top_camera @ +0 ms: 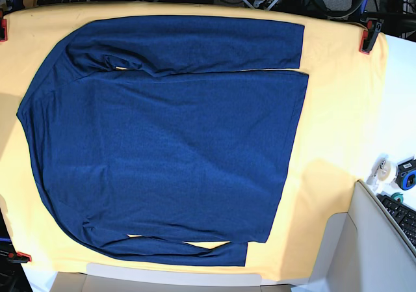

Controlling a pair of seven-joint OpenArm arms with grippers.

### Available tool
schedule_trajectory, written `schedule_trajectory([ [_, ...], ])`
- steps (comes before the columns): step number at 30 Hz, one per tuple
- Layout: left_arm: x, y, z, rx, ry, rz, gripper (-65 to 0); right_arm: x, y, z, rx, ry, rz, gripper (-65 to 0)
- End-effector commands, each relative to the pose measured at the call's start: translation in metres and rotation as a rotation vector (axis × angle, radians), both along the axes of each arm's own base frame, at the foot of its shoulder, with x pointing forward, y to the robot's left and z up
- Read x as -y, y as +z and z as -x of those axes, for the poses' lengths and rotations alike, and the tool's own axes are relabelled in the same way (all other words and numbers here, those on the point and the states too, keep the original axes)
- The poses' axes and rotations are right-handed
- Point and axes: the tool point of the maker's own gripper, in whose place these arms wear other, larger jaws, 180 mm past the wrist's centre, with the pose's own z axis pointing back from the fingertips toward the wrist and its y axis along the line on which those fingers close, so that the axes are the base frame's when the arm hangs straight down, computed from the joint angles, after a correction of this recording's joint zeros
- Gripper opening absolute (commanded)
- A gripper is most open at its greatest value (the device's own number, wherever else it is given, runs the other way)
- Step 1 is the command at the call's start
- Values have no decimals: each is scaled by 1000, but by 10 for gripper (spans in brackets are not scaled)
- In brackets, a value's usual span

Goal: Fold the T-shirt properly

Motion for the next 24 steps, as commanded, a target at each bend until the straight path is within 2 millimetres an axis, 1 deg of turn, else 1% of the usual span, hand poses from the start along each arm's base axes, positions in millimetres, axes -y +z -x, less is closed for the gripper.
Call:
schedule_trajectory([
  [1,0,0,-3,10,0,0,-650,1,0,5,0,4,2,-650],
  [5,0,1,-4,17,0,-1,-650,1,0,15,-13,-4,2,-650],
  [7,-1,2,-14,44,-1,-4,-650,1,0,17,-17,-4,2,-650],
  [8,-2,3,-17,56,-1,-7,-650,1,0,22,-24,-4,2,-650],
  [9,-3,3,-11,55,0,-9,-650,2,0,24,-23,-9,3,-650],
  [10,-4,4,-8,59,1,-11,-650,2,1,23,-12,-9,4,-650],
  [13,-7,8,-6,91,2,-19,-650,6,5,30,11,-6,13,-650],
  [14,-8,9,-5,100,2,-22,-650,12,6,31,22,-4,23,-650],
  [15,-10,11,-1,106,3,-25,-650,18,8,36,23,-2,31,-650],
  [16,-11,12,1,115,4,-28,-650,19,9,38,28,-1,34,-650],
  [19,-14,17,16,122,0,-36,-650,22,14,49,39,1,39,-650],
  [21,-16,23,19,145,1,-43,-650,30,18,55,49,7,53,-650],
  [24,-20,34,22,184,-3,-54,-650,31,24,64,62,5,54,-650],
])
